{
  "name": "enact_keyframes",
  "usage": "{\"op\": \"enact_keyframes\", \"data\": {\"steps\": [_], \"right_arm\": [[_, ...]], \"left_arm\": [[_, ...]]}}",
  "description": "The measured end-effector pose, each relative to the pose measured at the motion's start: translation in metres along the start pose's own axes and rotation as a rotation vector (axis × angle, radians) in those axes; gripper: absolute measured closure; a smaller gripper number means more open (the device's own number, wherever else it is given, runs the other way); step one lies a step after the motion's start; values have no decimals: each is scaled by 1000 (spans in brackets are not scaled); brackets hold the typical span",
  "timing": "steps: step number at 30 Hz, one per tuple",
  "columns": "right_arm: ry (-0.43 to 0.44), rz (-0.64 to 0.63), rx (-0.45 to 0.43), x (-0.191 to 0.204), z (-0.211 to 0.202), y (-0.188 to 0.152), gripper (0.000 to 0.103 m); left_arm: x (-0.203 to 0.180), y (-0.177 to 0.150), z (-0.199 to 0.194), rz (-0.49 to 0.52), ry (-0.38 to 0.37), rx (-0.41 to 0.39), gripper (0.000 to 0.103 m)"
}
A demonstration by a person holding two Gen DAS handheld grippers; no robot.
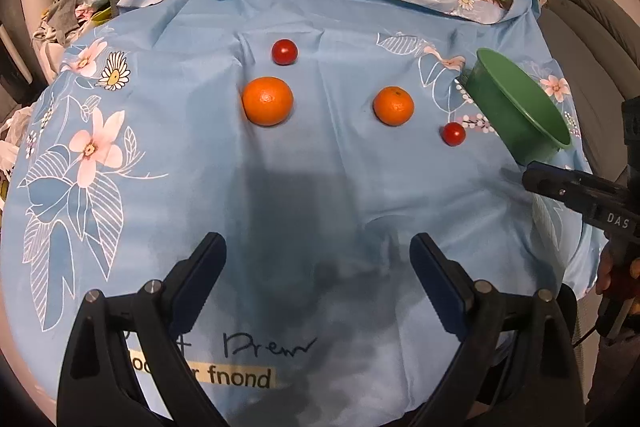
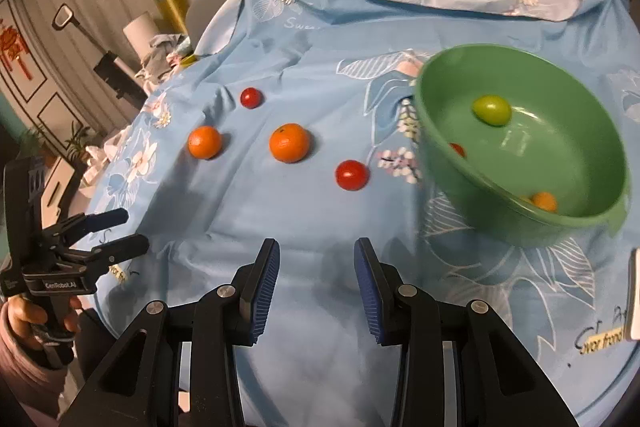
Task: Organize fruits
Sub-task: 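Grasp the large orange with the left tool while the right tool grasps the small orange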
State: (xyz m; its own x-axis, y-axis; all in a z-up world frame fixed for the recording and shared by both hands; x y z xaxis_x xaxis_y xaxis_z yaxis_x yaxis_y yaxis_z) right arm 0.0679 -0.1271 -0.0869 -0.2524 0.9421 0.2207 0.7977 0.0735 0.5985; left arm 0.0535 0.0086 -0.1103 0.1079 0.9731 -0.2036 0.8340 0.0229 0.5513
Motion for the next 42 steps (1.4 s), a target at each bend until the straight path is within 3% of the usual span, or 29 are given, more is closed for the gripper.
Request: {"op": "enact_keyframes", "data": {"steps": [6, 13, 20, 24, 29, 37, 40, 42], "right_arm": [[19, -22, 21, 11, 16, 4, 64], [31, -41, 34, 18, 35, 18, 64], [44, -70, 21, 26, 56, 43, 64], [42, -58, 28, 22, 71, 54, 64], [32, -49, 57, 17, 95, 65, 64], [58, -52, 95, 19, 115, 70, 64], [73, -52, 100, 20, 120, 73, 63], [81, -46, 102, 21, 122, 75, 63]], "left_arm": [[8, 11, 1, 8, -3, -17, 11], [9, 34, 5, 101, -1, -56, 16], [19, 72, 22, 144, 5, -70, 28], [24, 87, 41, 176, 26, -48, 28], [24, 96, 64, 228, 44, -15, 38], [24, 102, 84, 364, 99, 20, 40], [25, 95, 95, 417, 115, 79, 52], [25, 92, 96, 442, 126, 88, 52]]}}
Point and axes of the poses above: each gripper's, at about its wrist camera, not at the fingertips, and z roughly the way its jaws point, x to its left, y to its top, the point moved 9 cm from there along z, roughly the way its jaws point
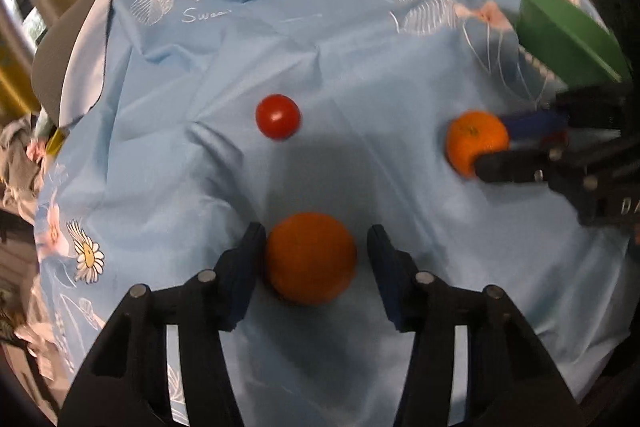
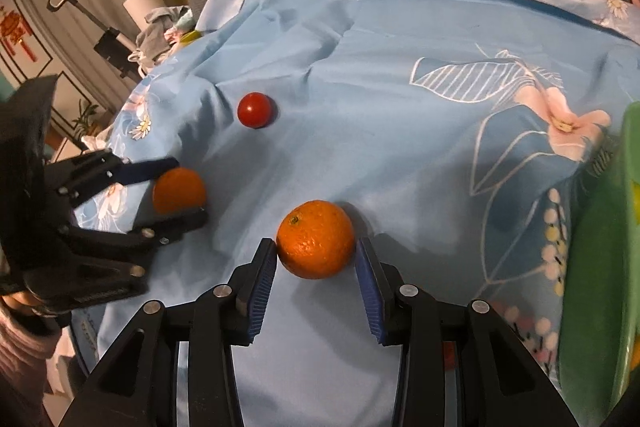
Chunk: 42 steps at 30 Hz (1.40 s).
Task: Organize fruits
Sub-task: 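Grasp the large orange with the left tool while the right tool grasps the small orange, then carry both oranges over the green bowl and open both tools to drop them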
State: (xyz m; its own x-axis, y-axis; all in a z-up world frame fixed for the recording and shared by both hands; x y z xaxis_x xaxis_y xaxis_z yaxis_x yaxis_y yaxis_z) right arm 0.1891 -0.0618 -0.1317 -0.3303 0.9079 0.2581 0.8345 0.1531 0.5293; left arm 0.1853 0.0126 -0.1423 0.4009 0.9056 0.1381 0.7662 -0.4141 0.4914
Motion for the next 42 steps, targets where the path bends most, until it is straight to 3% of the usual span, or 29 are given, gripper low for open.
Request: {"op": "enact_keyframes", "data": {"steps": [2, 8, 15, 26, 42], "right_arm": [[7, 2, -5, 0, 1, 2, 63], [39, 14, -2, 1, 2, 2, 63], [62, 30, 6, 3, 10, 5, 62], [79, 75, -66, -3, -12, 0, 62], [-43, 57, -174, -1, -82, -32, 62]], "left_arm": [[4, -2, 1, -25, -18, 10, 57], [2, -2, 0, -46, -25, 6, 57], [-3, -4, -4, -141, -98, 10, 58], [-25, -7, -27, -209, -177, -21, 58], [-63, -17, -68, -250, -240, -58, 58]]}}
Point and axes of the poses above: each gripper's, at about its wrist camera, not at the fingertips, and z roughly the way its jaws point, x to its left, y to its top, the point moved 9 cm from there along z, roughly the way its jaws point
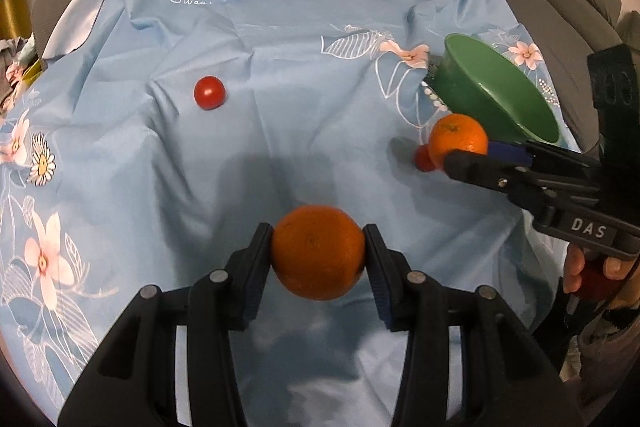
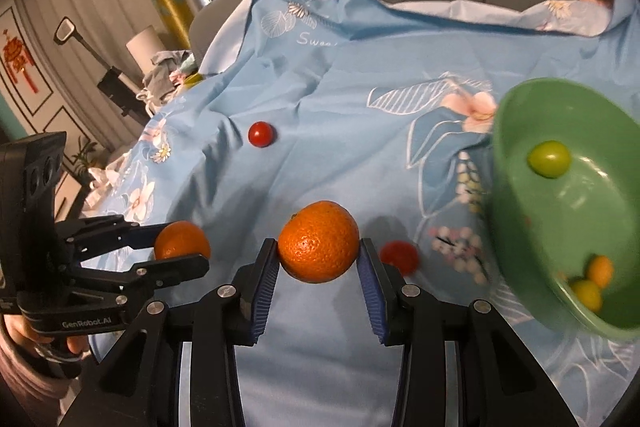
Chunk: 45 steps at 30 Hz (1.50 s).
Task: Organize fruits
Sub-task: 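Carry both oranges over the green bowl and open both tools to drop them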
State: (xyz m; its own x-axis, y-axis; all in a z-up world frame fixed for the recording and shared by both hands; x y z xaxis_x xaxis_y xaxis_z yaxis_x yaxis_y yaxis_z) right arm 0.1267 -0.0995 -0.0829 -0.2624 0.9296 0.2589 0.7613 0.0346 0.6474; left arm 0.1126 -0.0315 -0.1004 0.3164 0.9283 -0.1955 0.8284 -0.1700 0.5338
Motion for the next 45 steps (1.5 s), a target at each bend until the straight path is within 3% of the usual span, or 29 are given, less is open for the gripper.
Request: {"op": "enact_keyframes", "data": {"steps": [14, 25, 45], "right_arm": [[-10, -16, -81, 7, -47, -5, 62], [-12, -7, -144, 1, -75, -4, 62], [-93, 111, -224, -73, -105, 0, 62]], "left_arm": [[-27, -7, -27, 26, -3, -30, 58], [-54, 5, -38, 66, -17, -64, 58], [-134, 72, -11, 199, -130, -95, 58]]}}
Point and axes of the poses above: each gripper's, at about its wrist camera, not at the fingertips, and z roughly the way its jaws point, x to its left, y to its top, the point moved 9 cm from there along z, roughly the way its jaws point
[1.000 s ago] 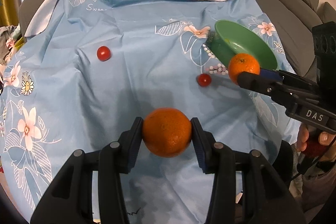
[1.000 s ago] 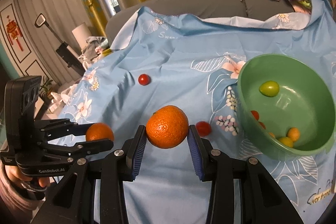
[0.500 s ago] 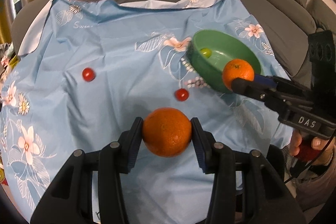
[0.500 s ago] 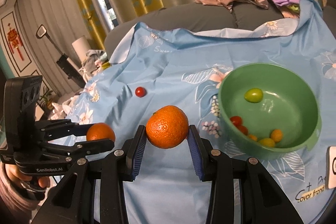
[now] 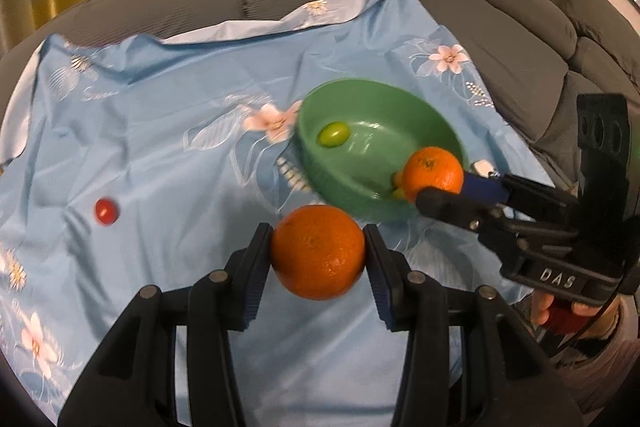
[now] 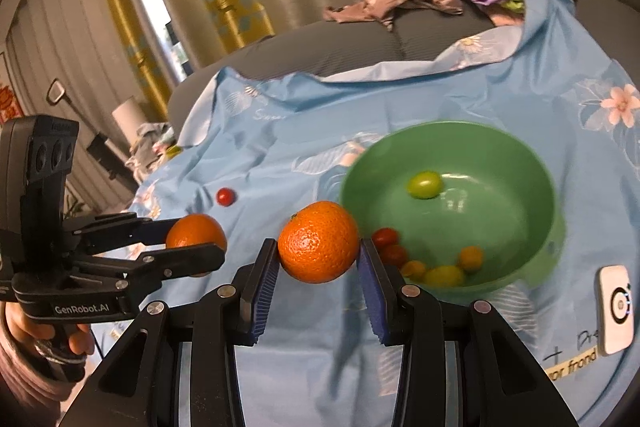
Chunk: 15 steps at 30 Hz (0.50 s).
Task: Organize fruits
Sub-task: 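Carry both oranges over the green bowl and open both tools to drop them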
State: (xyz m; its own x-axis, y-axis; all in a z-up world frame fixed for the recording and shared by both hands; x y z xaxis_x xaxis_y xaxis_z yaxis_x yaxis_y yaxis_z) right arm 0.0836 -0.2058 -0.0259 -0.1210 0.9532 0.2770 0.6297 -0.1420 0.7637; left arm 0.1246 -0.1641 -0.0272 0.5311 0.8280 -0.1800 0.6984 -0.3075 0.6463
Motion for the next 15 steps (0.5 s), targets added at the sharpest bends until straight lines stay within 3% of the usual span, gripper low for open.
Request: {"op": "enact_keyframes", "data": {"steps": [15], "right_arm": [[-129, 74, -15, -68, 1, 9, 62]], "left_arm": [[-41, 50, 69, 69, -71, 24, 58]]}}
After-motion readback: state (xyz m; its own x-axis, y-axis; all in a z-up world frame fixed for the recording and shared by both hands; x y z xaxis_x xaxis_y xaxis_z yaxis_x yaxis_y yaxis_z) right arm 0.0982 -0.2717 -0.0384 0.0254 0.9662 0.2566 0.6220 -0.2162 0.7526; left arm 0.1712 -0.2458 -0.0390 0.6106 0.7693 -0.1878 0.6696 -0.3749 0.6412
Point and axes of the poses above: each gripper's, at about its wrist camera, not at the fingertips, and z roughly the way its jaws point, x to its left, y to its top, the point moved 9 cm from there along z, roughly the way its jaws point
